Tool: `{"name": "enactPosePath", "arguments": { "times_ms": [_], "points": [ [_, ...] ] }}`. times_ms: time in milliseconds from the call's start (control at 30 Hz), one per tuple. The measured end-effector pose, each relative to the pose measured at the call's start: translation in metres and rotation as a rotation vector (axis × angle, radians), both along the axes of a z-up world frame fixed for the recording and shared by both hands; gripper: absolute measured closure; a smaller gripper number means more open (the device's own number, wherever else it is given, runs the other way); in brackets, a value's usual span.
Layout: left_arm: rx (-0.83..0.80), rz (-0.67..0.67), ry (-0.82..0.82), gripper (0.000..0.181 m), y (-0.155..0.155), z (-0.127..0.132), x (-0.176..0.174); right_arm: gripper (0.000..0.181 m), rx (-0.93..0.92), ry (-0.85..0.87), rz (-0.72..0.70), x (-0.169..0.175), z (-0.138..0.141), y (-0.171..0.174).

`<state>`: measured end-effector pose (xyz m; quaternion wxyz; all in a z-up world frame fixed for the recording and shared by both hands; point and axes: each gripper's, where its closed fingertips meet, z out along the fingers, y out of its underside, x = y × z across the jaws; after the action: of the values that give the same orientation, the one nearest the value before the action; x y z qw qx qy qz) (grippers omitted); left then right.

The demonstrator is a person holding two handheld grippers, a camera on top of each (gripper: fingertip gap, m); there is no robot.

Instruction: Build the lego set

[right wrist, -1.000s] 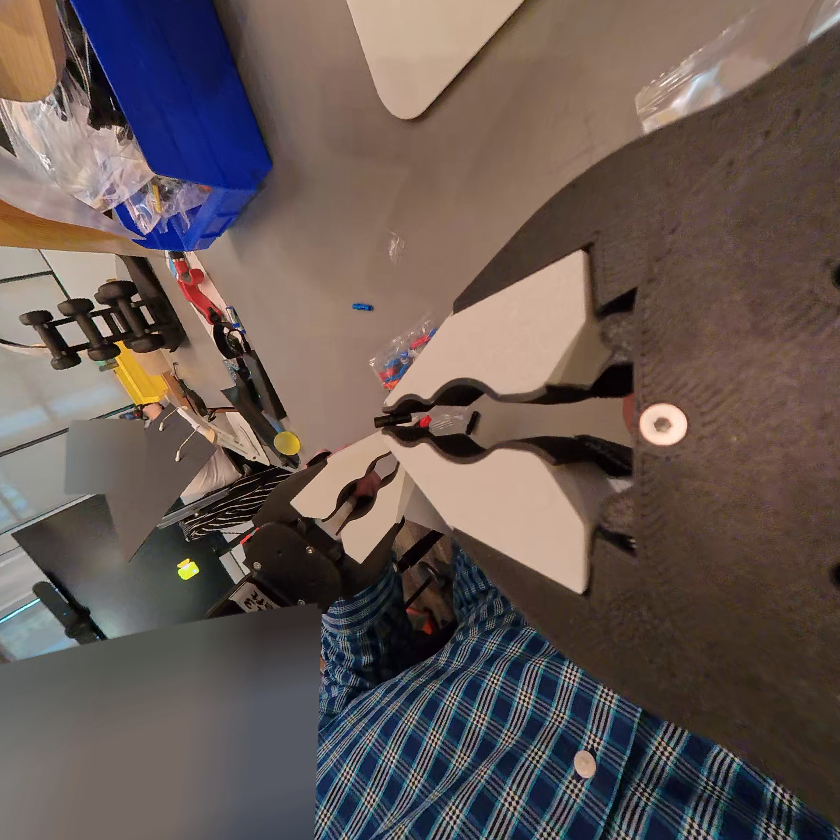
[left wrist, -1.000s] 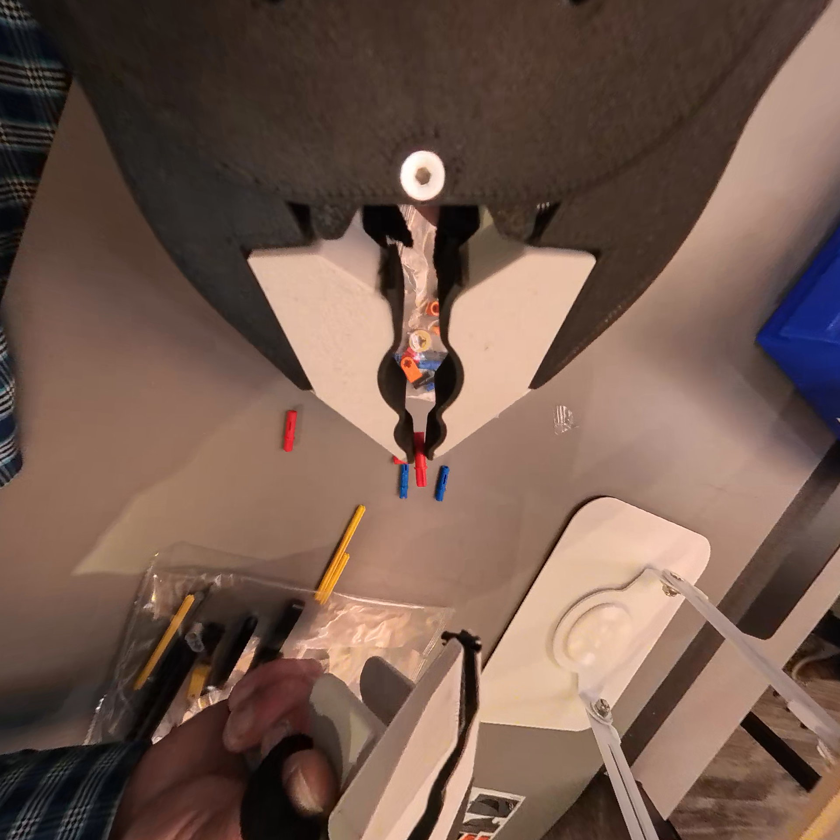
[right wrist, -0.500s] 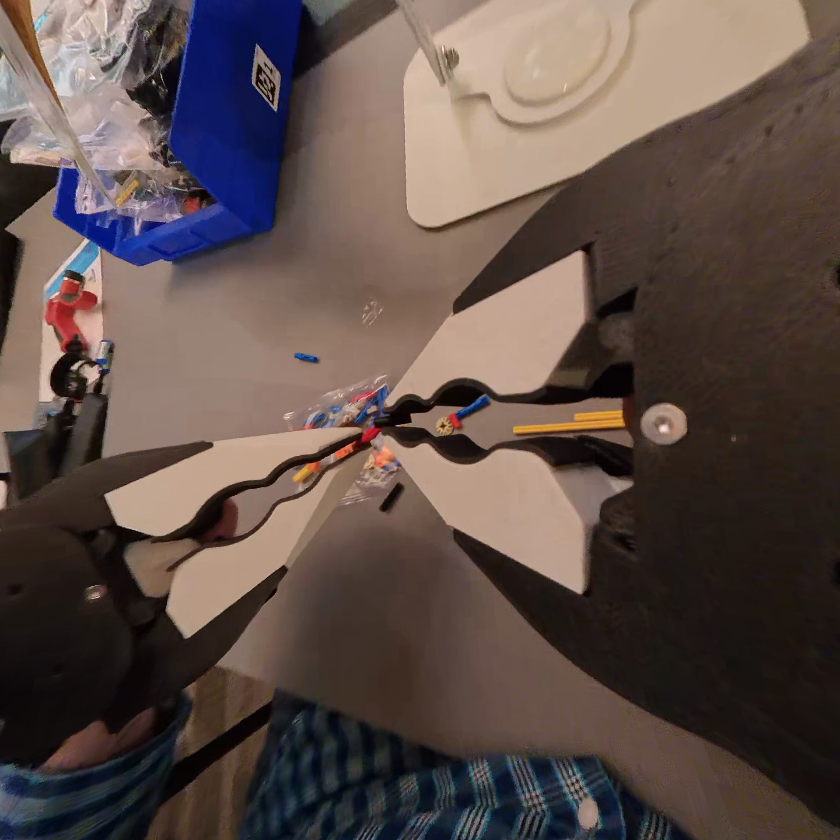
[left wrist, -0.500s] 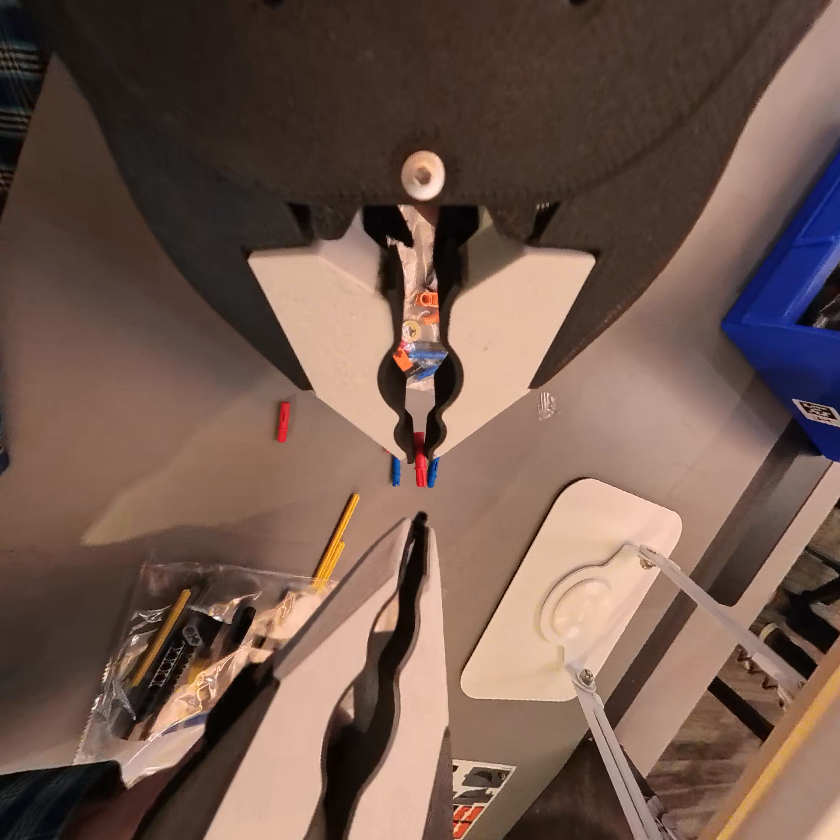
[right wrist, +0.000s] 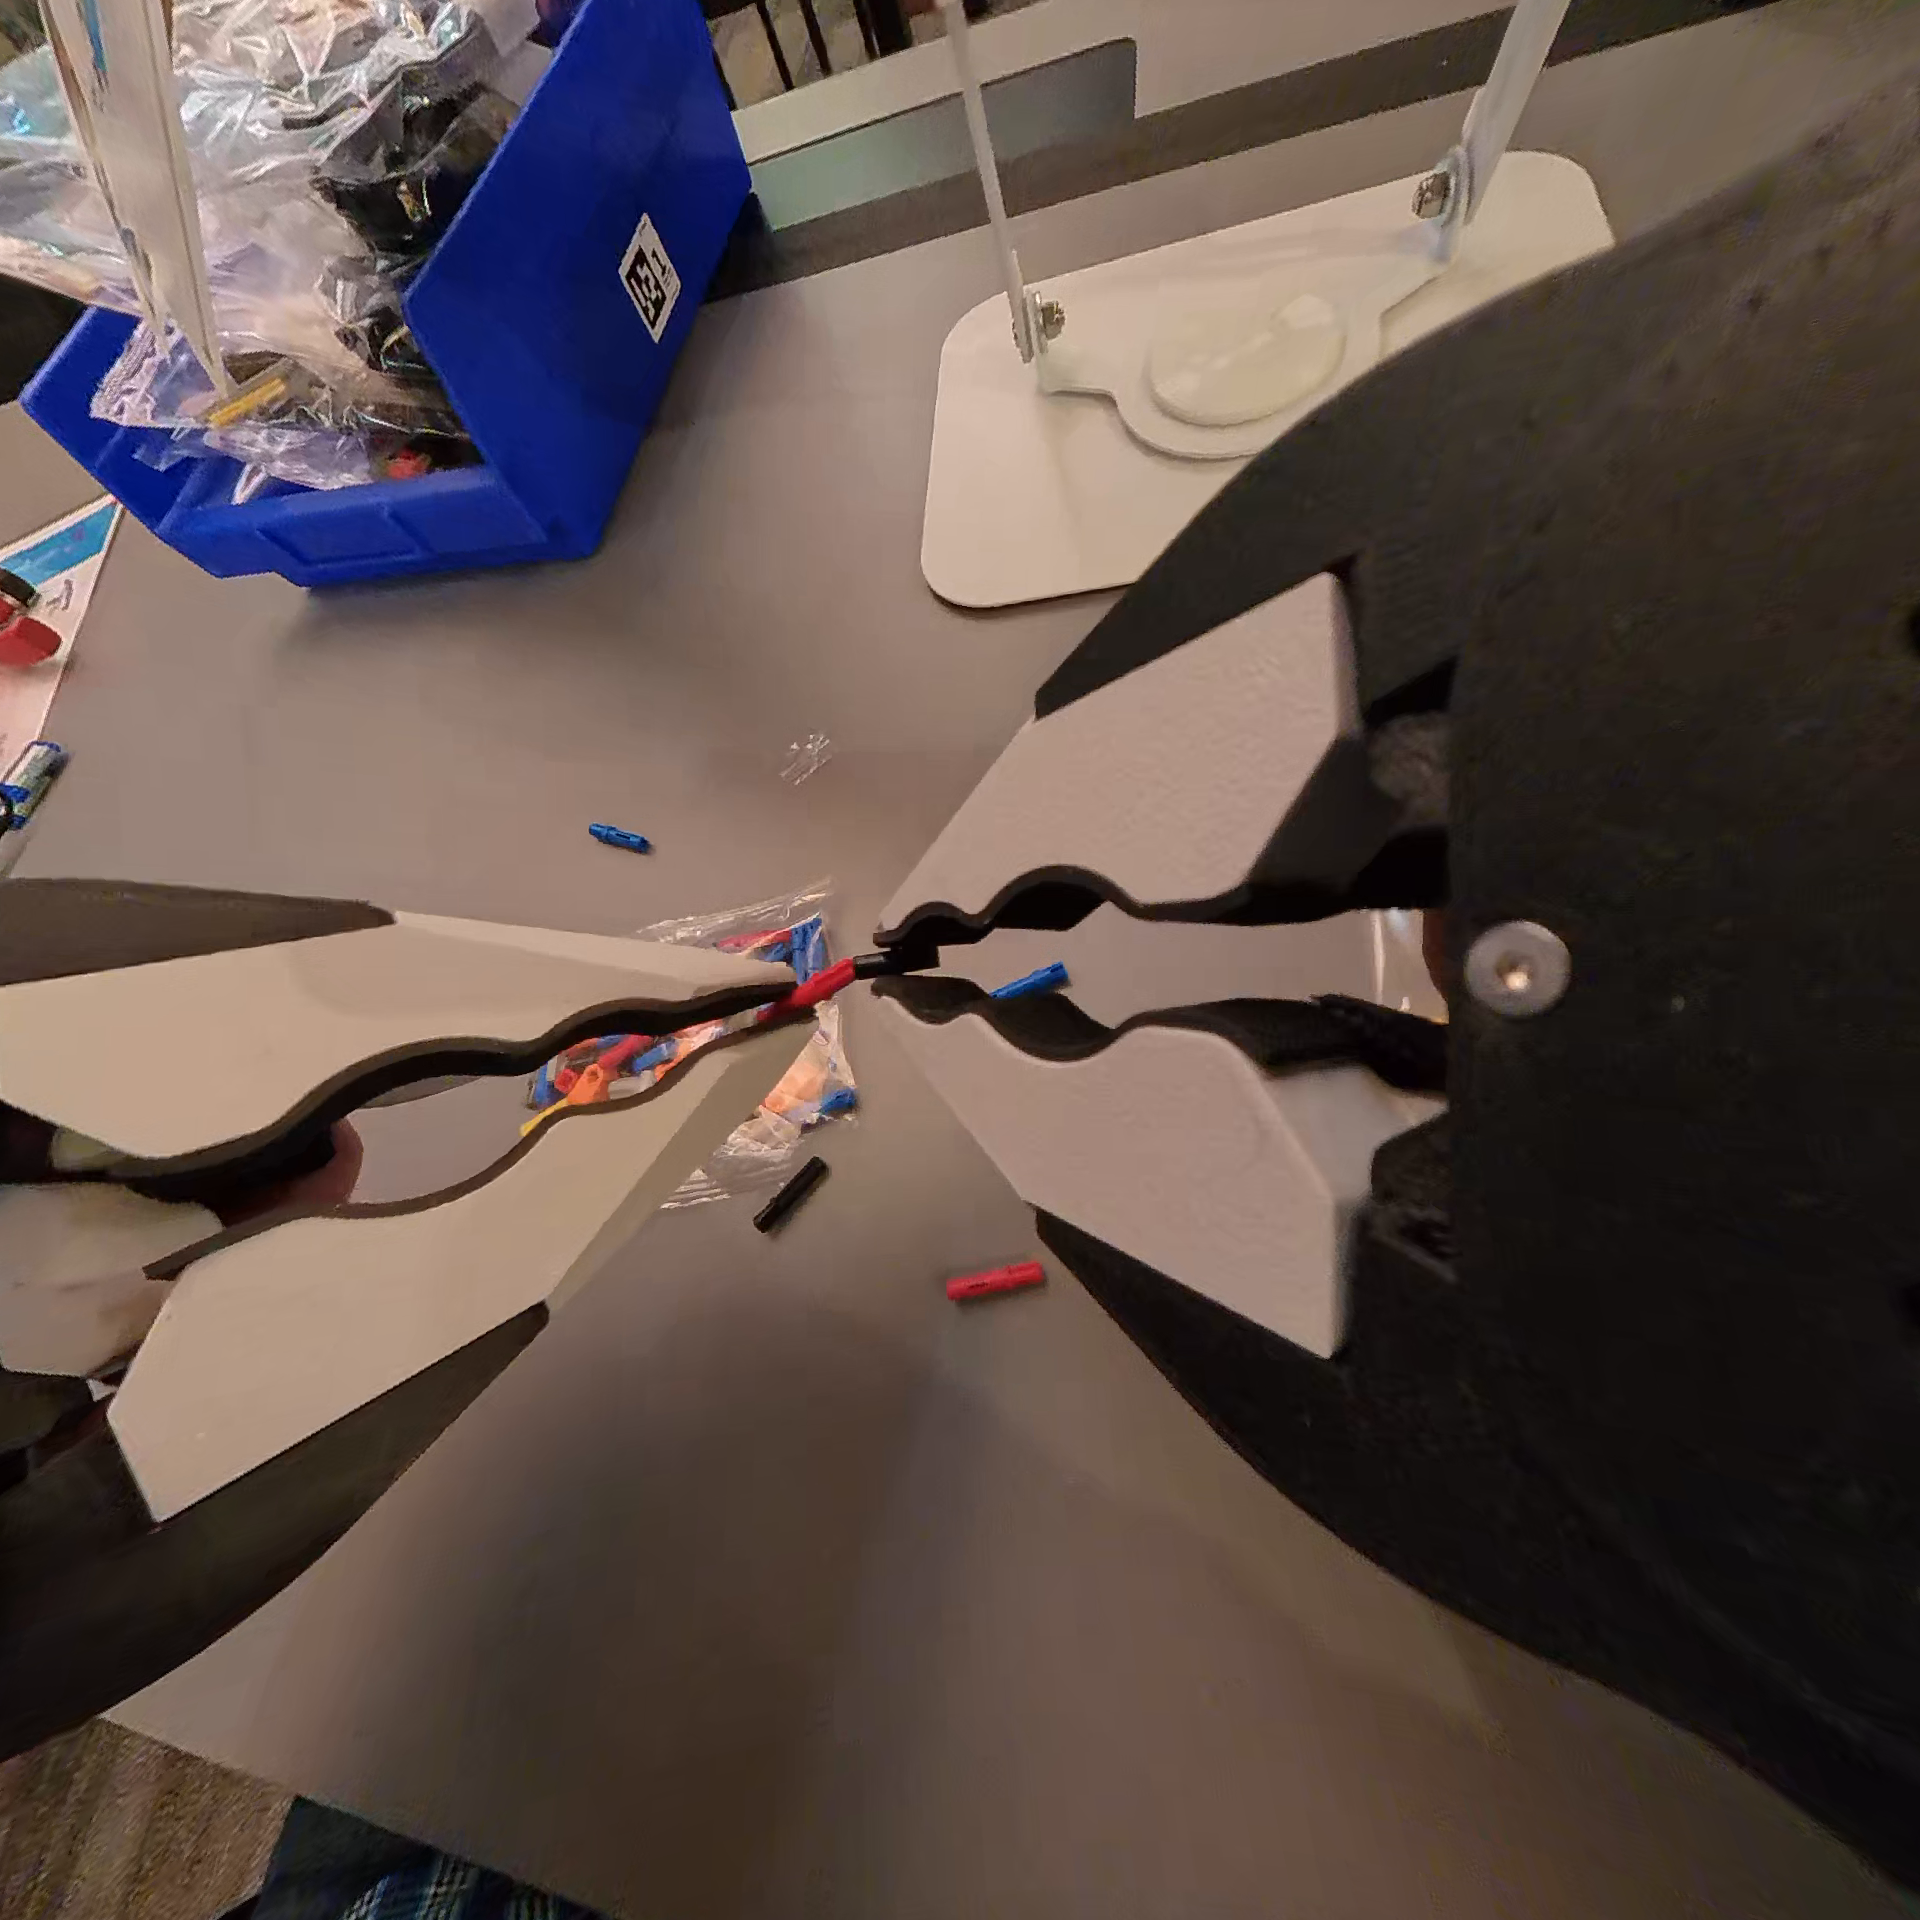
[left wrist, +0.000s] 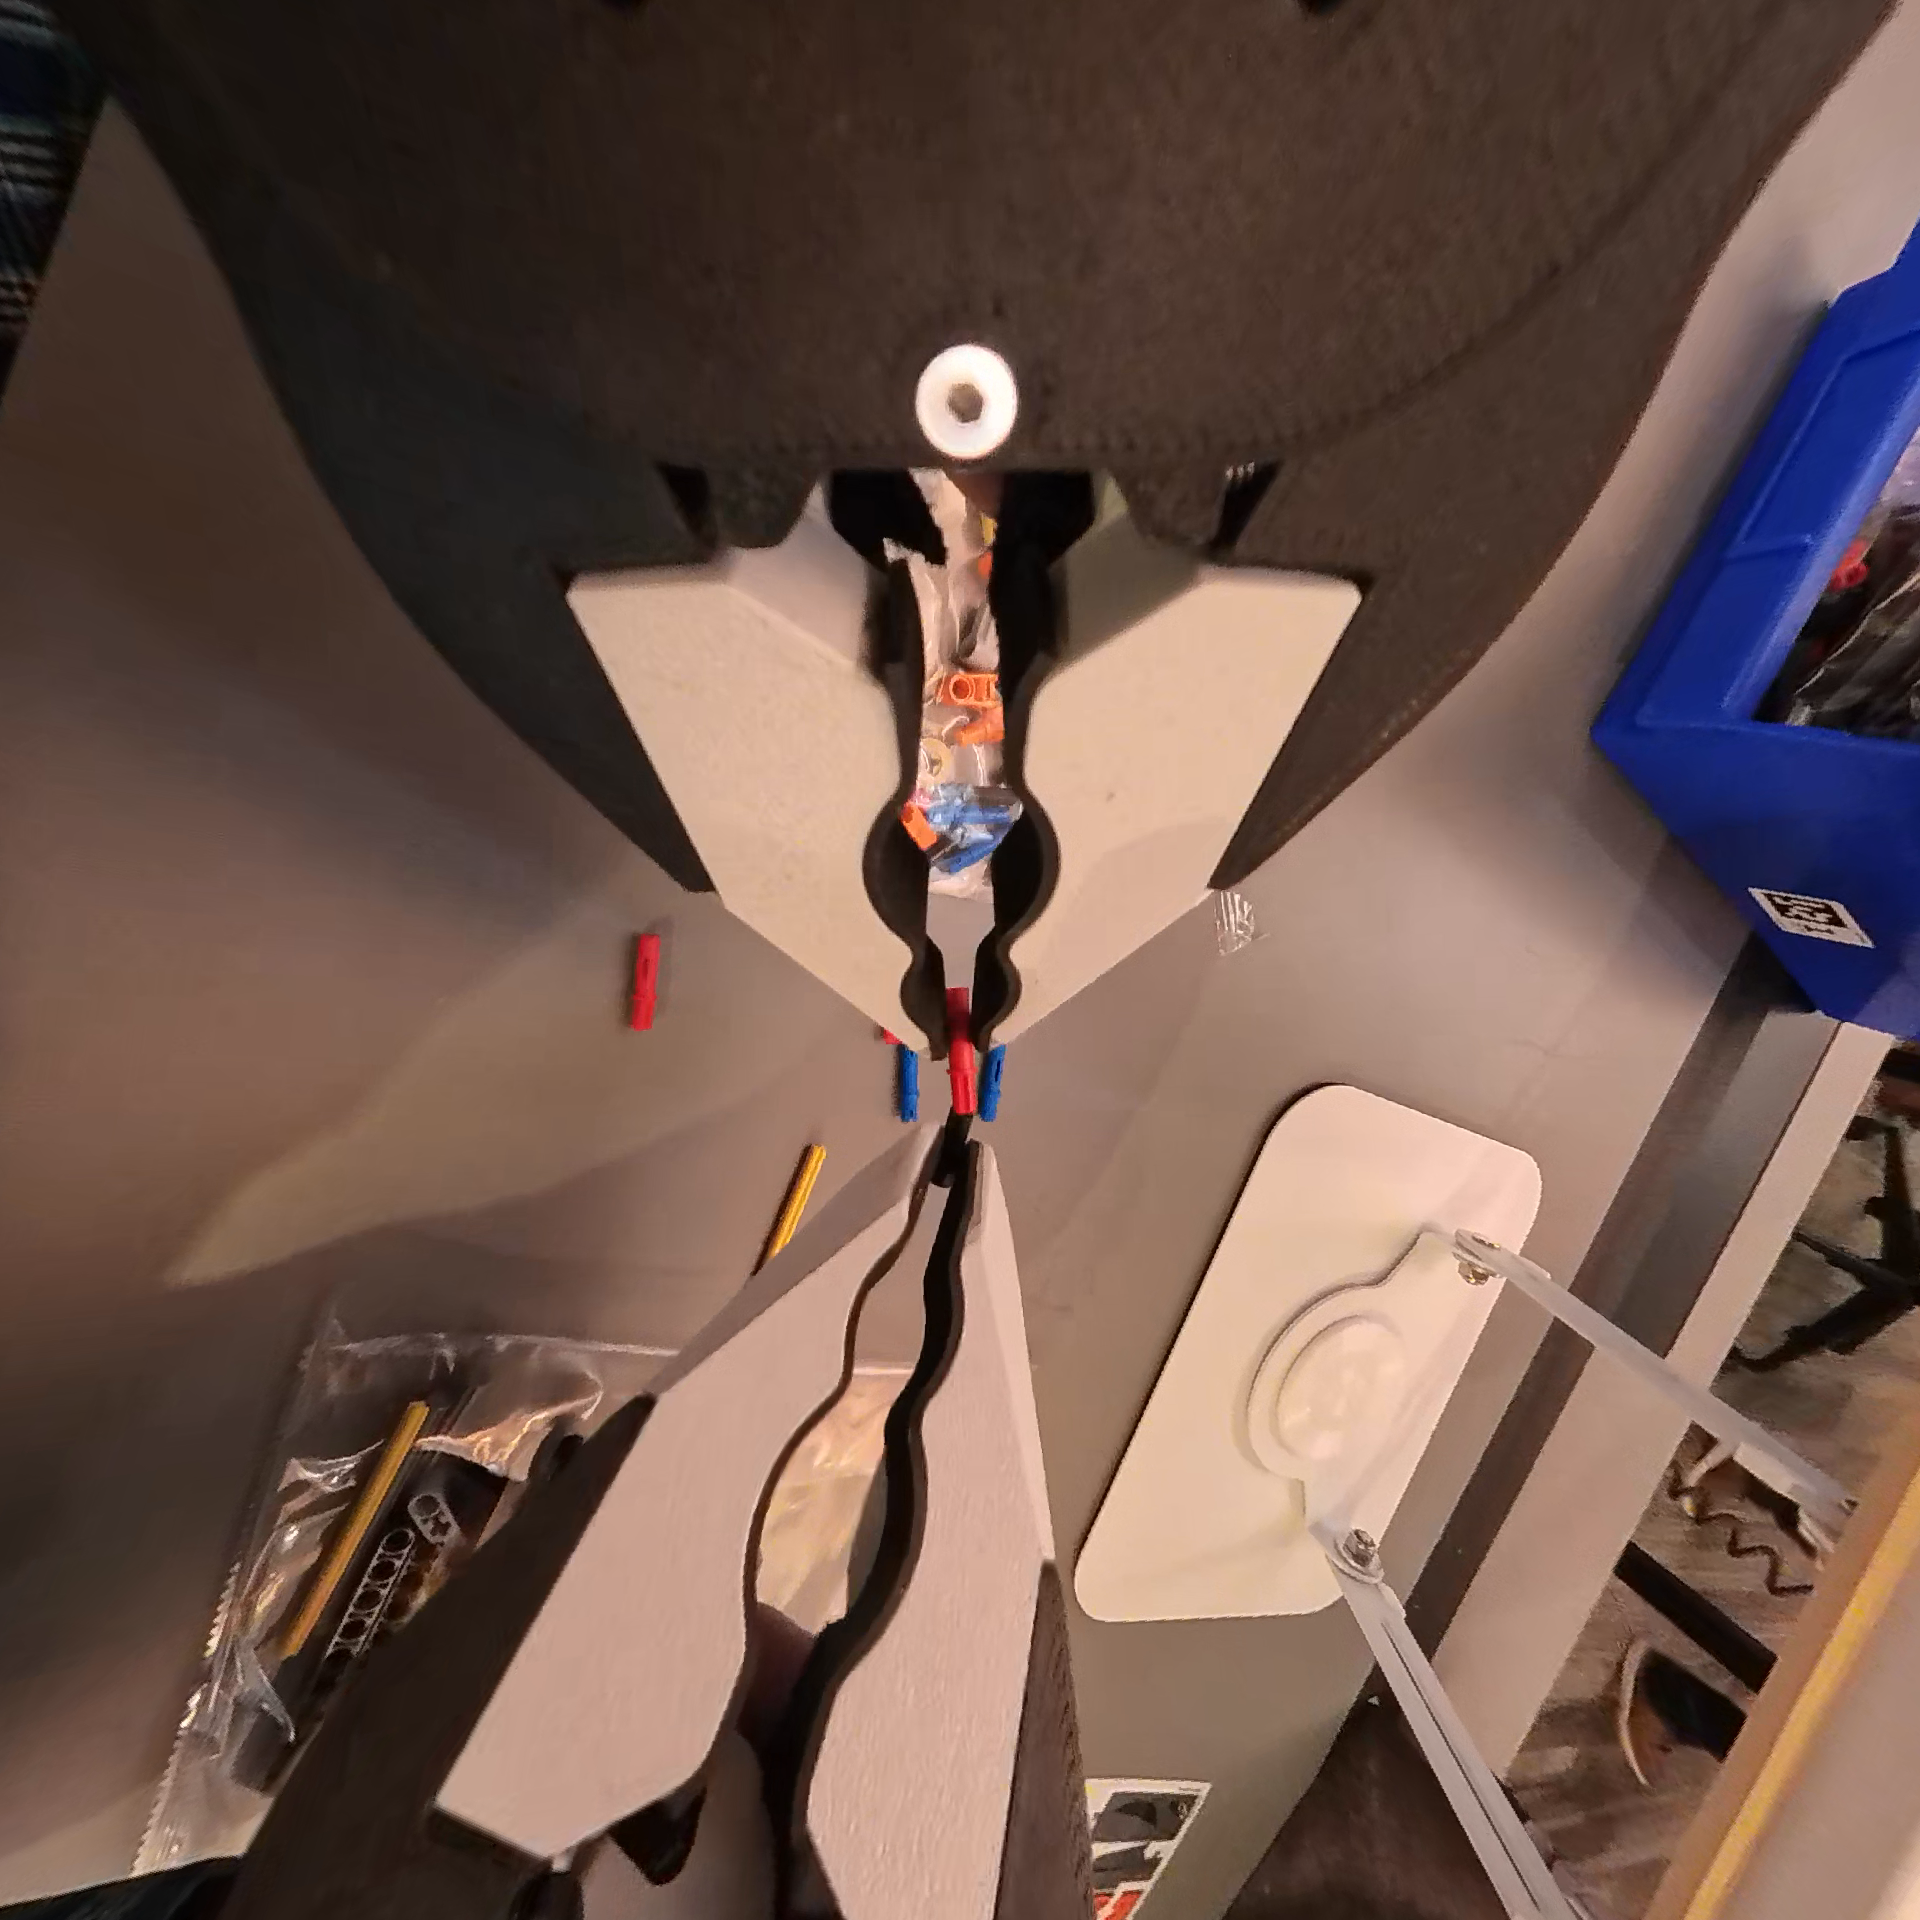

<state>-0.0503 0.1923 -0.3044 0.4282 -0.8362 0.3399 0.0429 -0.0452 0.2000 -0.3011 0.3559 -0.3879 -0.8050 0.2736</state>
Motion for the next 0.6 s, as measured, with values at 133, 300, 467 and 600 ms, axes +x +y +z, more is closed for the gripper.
{"name": "enactPosePath", "arguments": {
  "times_ms": [133, 300, 467, 600],
  "points": [
    [-0.007, -0.006, 0.031, 0.179, -0.001, -0.002, -0.001, 0.179, 0.024, -0.004, 0.010, 0.000, 0.000, -0.002],
    [-0.022, -0.024, 0.113, 0.180, -0.002, -0.007, -0.001, 0.180, 0.106, -0.033, 0.026, 0.000, -0.006, -0.003],
    [-0.051, -0.037, 0.203, 0.180, -0.004, -0.015, -0.001, 0.180, 0.220, -0.056, 0.040, 0.001, -0.012, -0.005],
    [-0.081, -0.045, 0.221, 0.180, -0.006, -0.019, 0.000, 0.180, 0.272, -0.064, 0.049, 0.001, -0.016, -0.006]
  ]
}}
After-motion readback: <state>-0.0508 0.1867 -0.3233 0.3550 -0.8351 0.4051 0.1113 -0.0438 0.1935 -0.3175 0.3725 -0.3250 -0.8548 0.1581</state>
